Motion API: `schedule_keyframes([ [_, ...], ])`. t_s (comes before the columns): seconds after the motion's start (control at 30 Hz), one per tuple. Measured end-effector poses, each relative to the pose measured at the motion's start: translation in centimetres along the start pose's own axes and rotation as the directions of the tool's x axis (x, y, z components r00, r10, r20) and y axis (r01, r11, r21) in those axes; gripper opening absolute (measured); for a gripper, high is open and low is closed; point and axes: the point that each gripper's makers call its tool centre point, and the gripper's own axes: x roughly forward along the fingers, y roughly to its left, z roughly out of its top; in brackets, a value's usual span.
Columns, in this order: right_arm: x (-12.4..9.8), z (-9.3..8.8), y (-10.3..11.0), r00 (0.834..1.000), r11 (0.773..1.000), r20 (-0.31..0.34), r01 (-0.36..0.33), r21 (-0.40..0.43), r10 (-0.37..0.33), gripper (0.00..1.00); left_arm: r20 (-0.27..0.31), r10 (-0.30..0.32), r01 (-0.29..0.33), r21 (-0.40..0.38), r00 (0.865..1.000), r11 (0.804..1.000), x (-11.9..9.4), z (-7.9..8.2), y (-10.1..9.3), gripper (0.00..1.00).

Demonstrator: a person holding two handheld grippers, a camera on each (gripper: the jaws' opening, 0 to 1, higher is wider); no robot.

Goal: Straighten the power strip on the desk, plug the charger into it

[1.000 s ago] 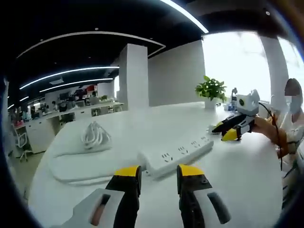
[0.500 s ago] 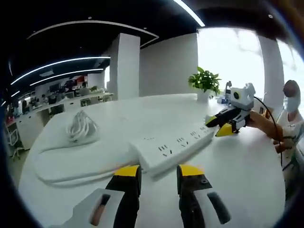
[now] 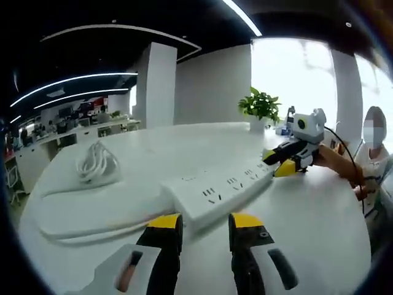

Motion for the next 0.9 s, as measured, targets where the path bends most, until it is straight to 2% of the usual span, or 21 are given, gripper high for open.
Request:
schedule_keyframes([
  [0.33, 0.1, 0.0, -0.1, 1.0, 1.0, -0.002, -0.001, 0.008, 0.001, 0.31, -0.02, -0.002, 0.002, 0.032, 1.0, 0.999, 0.8, -0.6, 0.0, 0.31],
  [0.53, 0.1, 0.0, -0.2, 1.0, 1.0, -0.002, 0.002, 0.018, -0.002, 0.29, -0.015, -0.006, 0.007, 0.009, 1.0, 1.0, 0.9, -0.6, 0.2, 0.3],
  [0.9, 0.2, 0.0, -0.2, 1.0, 1.0, -0.007, 0.002, 0.018, -0.002, 0.3, -0.024, -0.001, 0.001, 0.018, 1.0, 1.0, 1.1, -0.5, 0.2, 0.3],
])
